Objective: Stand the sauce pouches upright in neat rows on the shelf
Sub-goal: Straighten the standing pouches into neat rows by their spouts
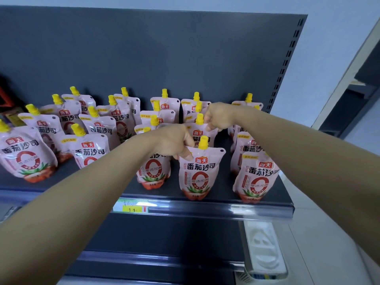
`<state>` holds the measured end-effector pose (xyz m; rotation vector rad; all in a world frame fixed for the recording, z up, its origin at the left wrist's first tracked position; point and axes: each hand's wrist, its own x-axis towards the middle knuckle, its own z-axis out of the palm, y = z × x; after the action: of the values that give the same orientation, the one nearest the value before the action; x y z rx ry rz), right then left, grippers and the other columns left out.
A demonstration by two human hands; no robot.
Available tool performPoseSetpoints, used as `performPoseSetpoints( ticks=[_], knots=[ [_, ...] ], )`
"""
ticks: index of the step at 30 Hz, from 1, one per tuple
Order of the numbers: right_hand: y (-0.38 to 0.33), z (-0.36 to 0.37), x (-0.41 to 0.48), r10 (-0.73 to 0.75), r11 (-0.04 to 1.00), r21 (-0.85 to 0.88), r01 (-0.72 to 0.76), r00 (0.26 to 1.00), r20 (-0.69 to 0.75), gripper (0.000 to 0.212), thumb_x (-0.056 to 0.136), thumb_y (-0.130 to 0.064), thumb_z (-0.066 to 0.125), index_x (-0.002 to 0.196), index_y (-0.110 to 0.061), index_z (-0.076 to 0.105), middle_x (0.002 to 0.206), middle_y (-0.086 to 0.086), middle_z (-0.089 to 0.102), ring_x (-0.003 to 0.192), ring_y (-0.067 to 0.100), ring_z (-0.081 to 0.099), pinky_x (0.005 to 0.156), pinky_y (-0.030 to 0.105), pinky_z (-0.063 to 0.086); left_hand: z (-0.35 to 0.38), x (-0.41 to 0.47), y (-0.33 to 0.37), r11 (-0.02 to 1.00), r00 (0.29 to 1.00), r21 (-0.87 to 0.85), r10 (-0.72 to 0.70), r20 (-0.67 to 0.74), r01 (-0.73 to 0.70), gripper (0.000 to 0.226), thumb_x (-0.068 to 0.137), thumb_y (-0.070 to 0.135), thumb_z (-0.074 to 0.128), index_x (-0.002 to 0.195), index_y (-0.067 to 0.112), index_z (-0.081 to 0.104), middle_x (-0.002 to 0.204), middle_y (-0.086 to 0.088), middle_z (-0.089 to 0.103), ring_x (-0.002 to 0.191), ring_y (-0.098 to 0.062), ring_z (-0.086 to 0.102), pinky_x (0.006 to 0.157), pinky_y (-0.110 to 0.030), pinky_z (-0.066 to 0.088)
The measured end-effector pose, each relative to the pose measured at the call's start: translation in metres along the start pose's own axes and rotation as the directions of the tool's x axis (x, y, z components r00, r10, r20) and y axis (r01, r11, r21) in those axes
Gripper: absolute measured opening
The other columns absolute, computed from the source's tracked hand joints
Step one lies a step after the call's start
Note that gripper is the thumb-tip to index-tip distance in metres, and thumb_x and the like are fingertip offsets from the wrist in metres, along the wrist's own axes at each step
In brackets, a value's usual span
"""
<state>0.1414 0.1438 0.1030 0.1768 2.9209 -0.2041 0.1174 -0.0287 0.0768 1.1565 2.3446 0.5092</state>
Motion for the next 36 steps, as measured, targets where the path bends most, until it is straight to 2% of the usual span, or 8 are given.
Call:
performPoseSetpoints(
  ticks=[4, 9, 12, 15, 19, 24, 27, 36],
  knots=[
    [0.001, -0.001, -0.001, 0.009, 1.000, -0.015, -0.009, 1.000, 0.006, 0.037, 0.096, -0.017, 0.053, 0.121, 0.010, 0.059, 0.129, 0.023, 0.057, 0.117, 0.034, 0.055, 0.098, 0.038, 0.043, -0.001, -0.002, 0.001, 1.000, 1.000, 0.002, -0.003, -0.011, 0.003, 0.038, 0.081, 0.012, 0.070, 0.048, 0.031, 0.061, 0.052, 0.017, 0.059, 0.067, -0.014, 0.061, 0.070, -0.025, 0.052],
    [0.001, -0.002, -0.003, 0.038, 0.999, 0.022, -0.039, 0.999, 0.037, 0.036, 0.096, -0.017, 0.054, 0.120, 0.009, 0.060, 0.125, 0.022, 0.057, 0.117, 0.035, 0.055, 0.097, 0.037, 0.044, -0.003, -0.005, -0.001, 0.998, 0.999, 0.046, 0.044, 0.001, -0.044, 0.006, 0.080, 0.020, 0.071, 0.084, 0.017, 0.074, 0.086, -0.001, 0.074, 0.088, -0.024, 0.068, 0.086, -0.039, 0.054],
    [0.002, -0.010, -0.003, 0.080, 0.995, 0.045, -0.086, 0.989, 0.126, 0.032, 0.095, -0.007, 0.052, 0.125, 0.003, 0.059, 0.122, 0.015, 0.061, 0.117, 0.030, 0.059, 0.095, 0.033, 0.048, -0.016, -0.014, 0.001, 0.997, 0.998, -0.031, 0.066, -0.011, -0.066, 0.020, 0.081, 0.025, 0.069, 0.099, 0.016, 0.073, 0.096, -0.005, 0.074, 0.094, -0.022, 0.068, 0.091, -0.039, 0.053],
    [0.006, -0.028, -0.004, 0.096, 0.980, 0.156, -0.126, 0.978, 0.184, 0.042, 0.093, 0.010, 0.037, 0.127, -0.002, 0.059, 0.128, 0.012, 0.062, 0.118, 0.025, 0.060, 0.098, 0.033, 0.049, -0.038, -0.020, 0.003, 0.991, 0.986, -0.091, 0.088, -0.144, -0.101, 0.016, 0.084, 0.017, 0.066, 0.099, 0.014, 0.072, 0.090, -0.003, 0.073, 0.088, -0.018, 0.068, 0.086, -0.032, 0.053],
    [0.015, -0.047, 0.002, 0.118, 0.964, 0.239, -0.118, 0.993, 0.018, 0.039, 0.094, 0.009, 0.035, 0.123, 0.002, 0.060, 0.120, 0.015, 0.065, 0.103, 0.022, 0.064, 0.092, 0.032, 0.050, -0.054, -0.005, -0.001, 0.996, 0.941, -0.021, 0.078, -0.330, -0.090, 0.014, 0.084, 0.010, 0.067, 0.096, 0.015, 0.071, 0.093, -0.001, 0.071, 0.090, -0.017, 0.067, 0.081, -0.023, 0.051],
    [0.025, -0.044, 0.016, 0.127, 0.987, 0.110, -0.118, 0.989, -0.080, 0.030, 0.093, -0.002, 0.048, 0.117, 0.008, 0.062, 0.119, 0.024, 0.065, 0.109, 0.038, 0.062, 0.096, 0.042, 0.050, -0.051, 0.030, -0.001, 0.990, 0.968, 0.134, 0.069, -0.242, -0.037, 0.026, 0.082, 0.009, 0.067, 0.108, 0.012, 0.067, 0.099, -0.001, 0.065, 0.093, -0.017, 0.061, 0.078, -0.022, 0.044],
    [0.032, -0.043, 0.026, 0.093, 0.986, 0.147, -0.080, 0.992, -0.084, 0.034, 0.091, -0.009, 0.058, 0.125, -0.005, 0.061, 0.121, 0.014, 0.065, 0.103, 0.034, 0.064, 0.085, 0.033, 0.050, -0.044, 0.047, -0.001, 0.985, 0.983, 0.173, 0.053, -0.176, -0.022, 0.025, 0.080, 0.013, 0.070, 0.105, 0.010, 0.067, 0.094, -0.002, 0.064, 0.088, -0.018, 0.059, 0.069, -0.022, 0.044],
    [0.037, -0.032, 0.074, -0.070, 0.996, 0.063, 0.069, 0.998, -0.001, 0.032, 0.086, -0.019, 0.068, 0.116, -0.010, 0.068, 0.115, 0.010, 0.068, 0.107, 0.027, 0.060, 0.096, 0.035, 0.046, -0.039, 0.067, -0.002, 0.980, 0.987, 0.197, 0.015, -0.157, 0.016, 0.011, 0.081, 0.010, 0.068, 0.087, 0.001, 0.071, 0.075, -0.004, 0.061, 0.071, -0.016, 0.052, 0.055, -0.014, 0.036]
  ],
)
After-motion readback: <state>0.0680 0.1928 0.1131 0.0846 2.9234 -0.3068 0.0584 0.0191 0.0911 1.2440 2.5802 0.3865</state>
